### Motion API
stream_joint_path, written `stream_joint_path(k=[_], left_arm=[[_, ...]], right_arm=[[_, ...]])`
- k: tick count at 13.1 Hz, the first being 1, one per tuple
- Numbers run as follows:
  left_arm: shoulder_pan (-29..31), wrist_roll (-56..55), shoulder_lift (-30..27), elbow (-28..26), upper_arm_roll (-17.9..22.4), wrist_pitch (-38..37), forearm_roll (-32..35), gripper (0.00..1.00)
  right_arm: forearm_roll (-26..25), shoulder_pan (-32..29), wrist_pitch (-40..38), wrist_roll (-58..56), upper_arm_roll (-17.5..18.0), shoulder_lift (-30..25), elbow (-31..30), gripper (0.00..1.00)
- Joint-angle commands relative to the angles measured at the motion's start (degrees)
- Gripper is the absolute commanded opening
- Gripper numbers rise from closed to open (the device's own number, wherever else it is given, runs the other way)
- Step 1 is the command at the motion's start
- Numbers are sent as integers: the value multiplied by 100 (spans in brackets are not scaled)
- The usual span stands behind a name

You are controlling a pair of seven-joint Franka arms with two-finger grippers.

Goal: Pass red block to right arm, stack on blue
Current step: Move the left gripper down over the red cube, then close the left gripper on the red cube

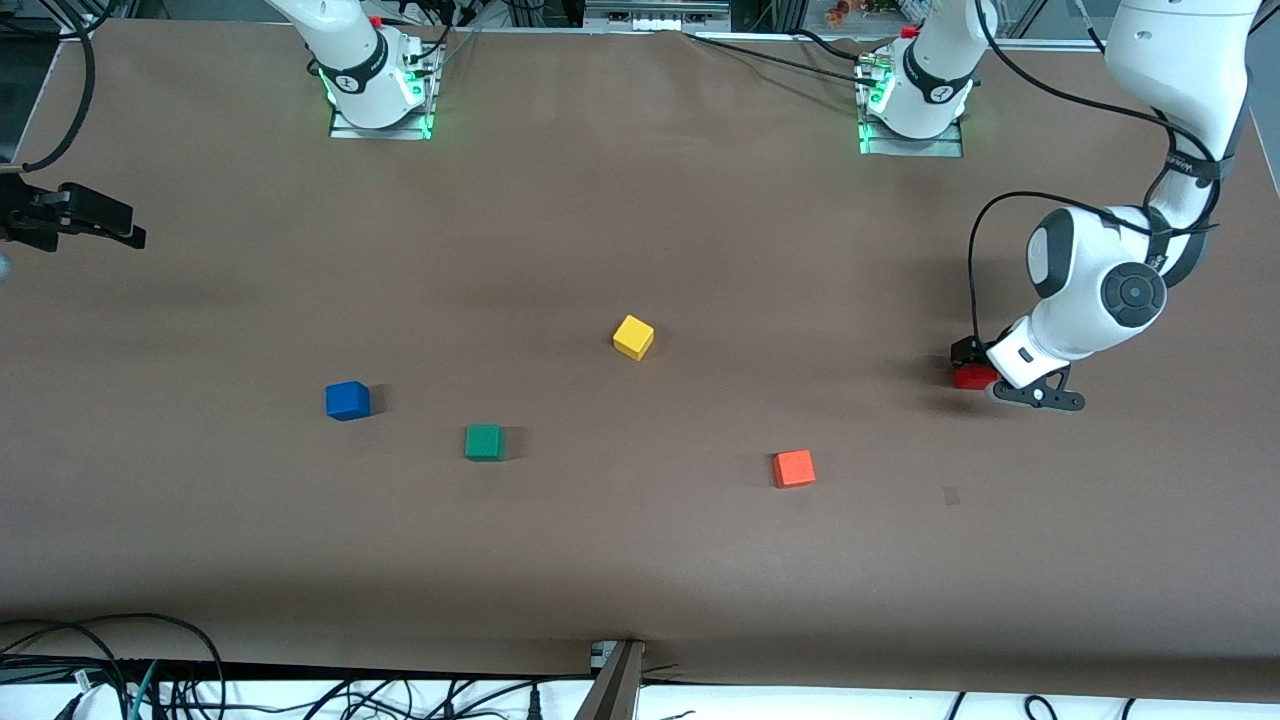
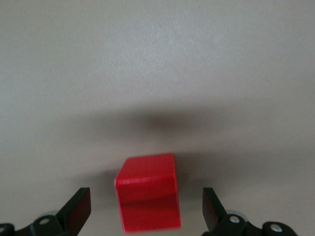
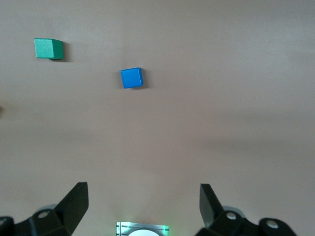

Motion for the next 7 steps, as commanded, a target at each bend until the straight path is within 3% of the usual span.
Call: stream_joint_path(k=[1,7], left_arm=[[45,45,278,-55,-3,443,136,100],[230,-60,243,-187,-12,426,136,100]], right_arm=[[27,21,-45,-51,3,58,148,100],[19,38,-45,-42,3,58,148,100]])
